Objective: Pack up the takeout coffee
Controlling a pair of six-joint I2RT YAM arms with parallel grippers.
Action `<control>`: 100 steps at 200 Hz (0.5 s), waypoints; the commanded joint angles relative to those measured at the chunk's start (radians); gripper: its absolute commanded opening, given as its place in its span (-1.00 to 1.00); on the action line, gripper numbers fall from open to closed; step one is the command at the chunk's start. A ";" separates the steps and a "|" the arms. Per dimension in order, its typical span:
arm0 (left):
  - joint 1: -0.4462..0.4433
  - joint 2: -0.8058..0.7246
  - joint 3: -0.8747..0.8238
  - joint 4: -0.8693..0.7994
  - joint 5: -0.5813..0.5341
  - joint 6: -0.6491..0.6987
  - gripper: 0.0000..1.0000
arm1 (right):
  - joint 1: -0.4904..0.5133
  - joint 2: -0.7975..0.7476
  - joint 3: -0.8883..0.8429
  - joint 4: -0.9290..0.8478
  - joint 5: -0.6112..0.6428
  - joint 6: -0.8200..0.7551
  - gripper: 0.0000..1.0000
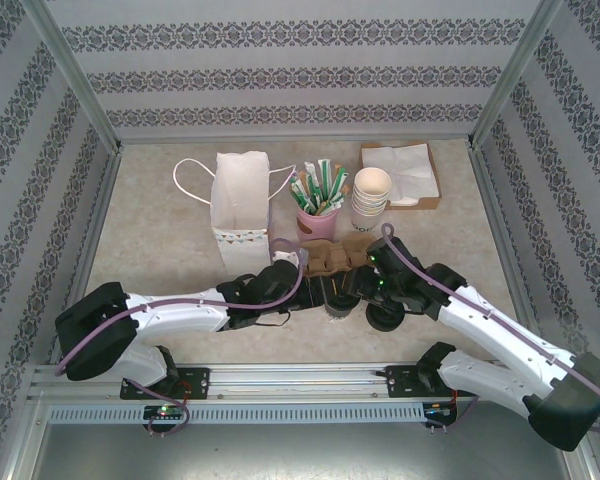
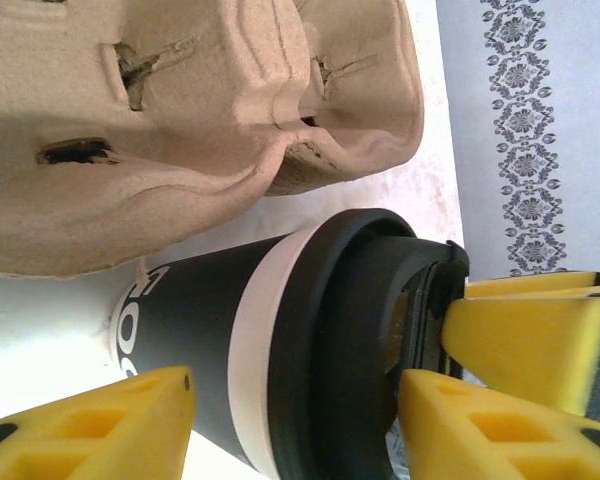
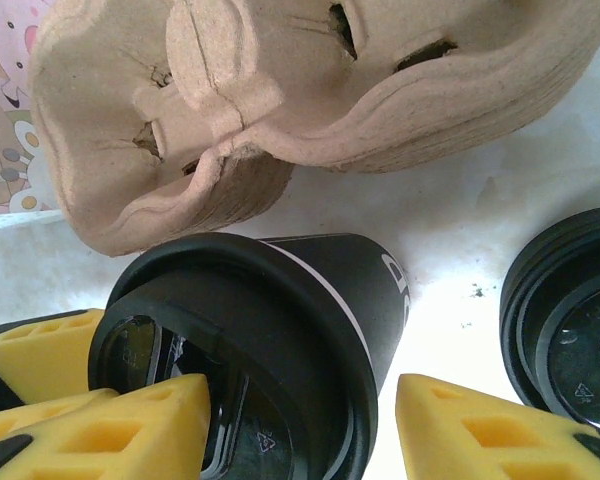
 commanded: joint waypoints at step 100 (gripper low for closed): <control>0.012 0.027 -0.012 -0.112 -0.078 0.033 -0.19 | 0.044 0.064 -0.004 -0.049 0.045 -0.012 0.06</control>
